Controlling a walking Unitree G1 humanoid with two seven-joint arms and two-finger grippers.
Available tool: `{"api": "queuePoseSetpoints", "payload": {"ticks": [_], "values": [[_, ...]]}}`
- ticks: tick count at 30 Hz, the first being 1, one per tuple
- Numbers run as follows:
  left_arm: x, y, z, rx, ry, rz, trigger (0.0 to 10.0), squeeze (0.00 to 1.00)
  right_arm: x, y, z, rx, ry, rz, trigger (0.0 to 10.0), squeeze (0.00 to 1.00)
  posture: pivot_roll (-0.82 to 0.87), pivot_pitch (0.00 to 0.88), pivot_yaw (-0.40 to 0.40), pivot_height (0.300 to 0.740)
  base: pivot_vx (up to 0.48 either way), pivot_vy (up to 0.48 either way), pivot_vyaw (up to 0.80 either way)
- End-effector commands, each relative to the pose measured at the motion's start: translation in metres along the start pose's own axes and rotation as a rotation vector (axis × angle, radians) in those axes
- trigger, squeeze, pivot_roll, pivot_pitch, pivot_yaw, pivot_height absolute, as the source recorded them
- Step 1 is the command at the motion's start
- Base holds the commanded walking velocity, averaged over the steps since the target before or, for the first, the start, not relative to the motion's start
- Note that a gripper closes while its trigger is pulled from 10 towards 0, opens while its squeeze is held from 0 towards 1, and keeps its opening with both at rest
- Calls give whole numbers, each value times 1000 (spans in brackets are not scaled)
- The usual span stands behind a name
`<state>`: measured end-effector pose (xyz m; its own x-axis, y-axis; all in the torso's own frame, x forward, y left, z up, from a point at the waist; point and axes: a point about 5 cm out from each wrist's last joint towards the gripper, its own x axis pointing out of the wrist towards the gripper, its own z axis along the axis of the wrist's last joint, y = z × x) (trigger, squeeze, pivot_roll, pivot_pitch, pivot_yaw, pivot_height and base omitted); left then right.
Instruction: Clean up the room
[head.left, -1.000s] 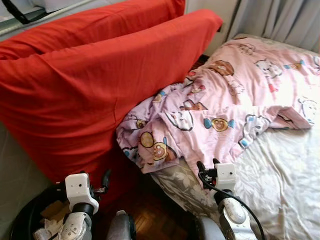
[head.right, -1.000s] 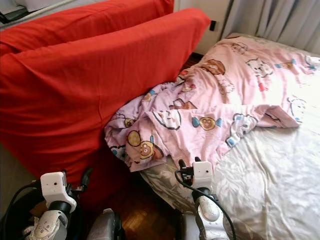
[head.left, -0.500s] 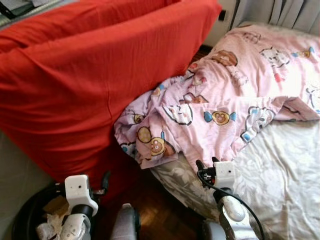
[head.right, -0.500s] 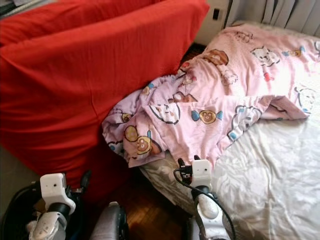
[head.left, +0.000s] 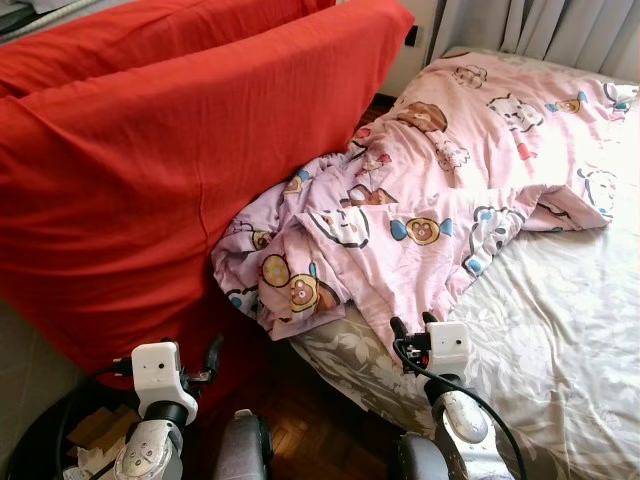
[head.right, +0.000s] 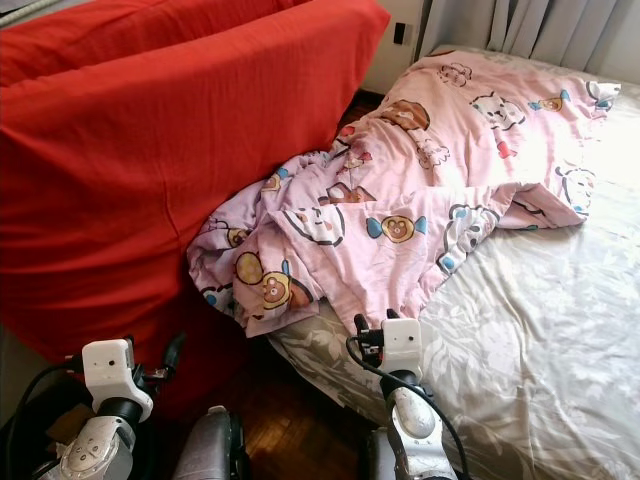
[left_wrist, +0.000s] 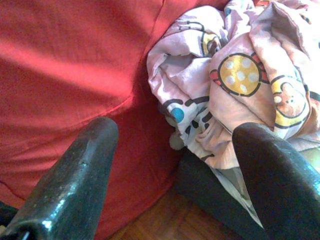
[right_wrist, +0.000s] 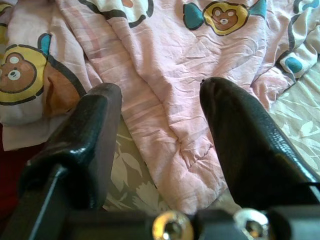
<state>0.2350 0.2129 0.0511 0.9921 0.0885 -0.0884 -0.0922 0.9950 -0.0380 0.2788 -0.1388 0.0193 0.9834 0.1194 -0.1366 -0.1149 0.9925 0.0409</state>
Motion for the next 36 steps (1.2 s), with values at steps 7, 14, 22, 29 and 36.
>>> {"api": "queuePoseSetpoints", "payload": {"ticks": [7, 14, 22, 29, 36], "values": [[-2, 3, -1, 23, 20, 1, 10000, 0, -2, 1, -1, -3, 2, 1, 10000, 0, -28, 173, 35, 625, 199, 0, 0], [-1, 2, 0, 25, 17, 0, 10000, 0, -1, 3, -1, -17, 9, 8, 10000, 0, -26, 175, 37, 625, 299, 0, 0], [-1, 3, 0, 27, 19, 2, 10000, 0, 0, 3, -1, -22, 12, 11, 10000, 0, -26, 179, 37, 625, 330, 0, 0], [-1, 2, 0, 26, 19, 0, 10000, 0, 0, 4, -3, -29, 20, 16, 10000, 0, -28, 178, 37, 625, 336, 0, 0], [0, 0, 0, 30, 16, -2, 10000, 0, 1, 7, -6, -41, 61, 40, 10000, 0, -35, 175, 38, 625, 96, 0, 0]]}}
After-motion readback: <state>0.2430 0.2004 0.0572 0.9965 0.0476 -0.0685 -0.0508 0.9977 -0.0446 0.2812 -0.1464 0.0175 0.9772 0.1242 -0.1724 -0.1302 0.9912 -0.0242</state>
